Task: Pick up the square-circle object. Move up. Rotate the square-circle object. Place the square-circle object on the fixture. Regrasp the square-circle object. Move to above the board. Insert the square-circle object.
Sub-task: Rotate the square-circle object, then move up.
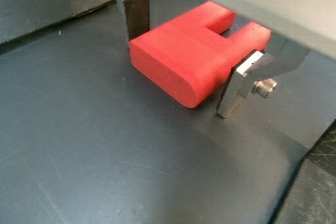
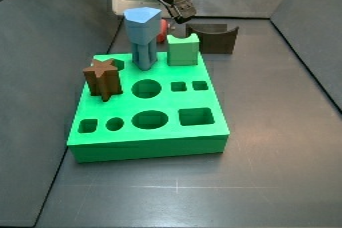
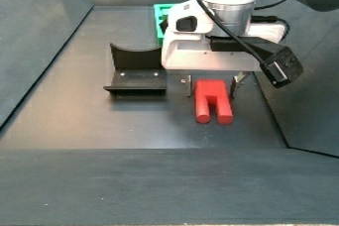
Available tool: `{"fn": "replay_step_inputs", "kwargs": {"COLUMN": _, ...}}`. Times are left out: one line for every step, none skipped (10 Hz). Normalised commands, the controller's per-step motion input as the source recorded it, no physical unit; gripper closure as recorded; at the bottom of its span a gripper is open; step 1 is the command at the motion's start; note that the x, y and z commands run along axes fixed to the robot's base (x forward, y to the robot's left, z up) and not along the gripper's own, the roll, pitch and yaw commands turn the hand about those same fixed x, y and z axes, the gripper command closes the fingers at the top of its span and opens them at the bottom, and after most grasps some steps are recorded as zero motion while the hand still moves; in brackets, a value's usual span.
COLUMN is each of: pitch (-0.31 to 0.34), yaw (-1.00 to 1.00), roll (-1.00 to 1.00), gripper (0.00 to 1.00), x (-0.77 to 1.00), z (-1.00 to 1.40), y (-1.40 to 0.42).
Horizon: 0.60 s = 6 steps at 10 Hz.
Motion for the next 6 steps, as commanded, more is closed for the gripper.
{"fn": "replay_step_inputs", "kwargs": {"pitch": 0.000, "yaw": 0.00, "roll": 0.00, "gripper": 1.00, "x": 0.00, "z": 0.00, "y": 0.00}}
{"fn": "replay_step_inputs", "kwargs": {"pitch": 0.000, "yaw": 0.00, "roll": 0.00, "gripper": 1.00, "x": 0.00, "z": 0.83, "y": 0.00}}
{"fn": "replay_step_inputs", "kwargs": {"pitch": 0.004, "yaw": 0.00, "roll": 0.00, "gripper": 1.00, "x": -0.01, "z": 0.82, "y": 0.00}}
{"fn": "replay_step_inputs", "kwargs": {"pitch": 0.027, "yaw": -0.01, "roll": 0.01, "gripper": 1.00, "x": -0.03, "z": 0.71, "y": 0.00}}
{"fn": "replay_step_inputs", "kwargs": {"pitch": 0.041, "yaw": -0.01, "roll": 0.03, "gripper": 1.00, "x": -0.02, "z": 0.58, "y": 0.00}}
{"fn": "replay_step_inputs", "kwargs": {"pitch": 0.056, "yaw": -0.02, "roll": 0.04, "gripper": 1.00, "x": -0.01, "z": 0.45, "y": 0.01}}
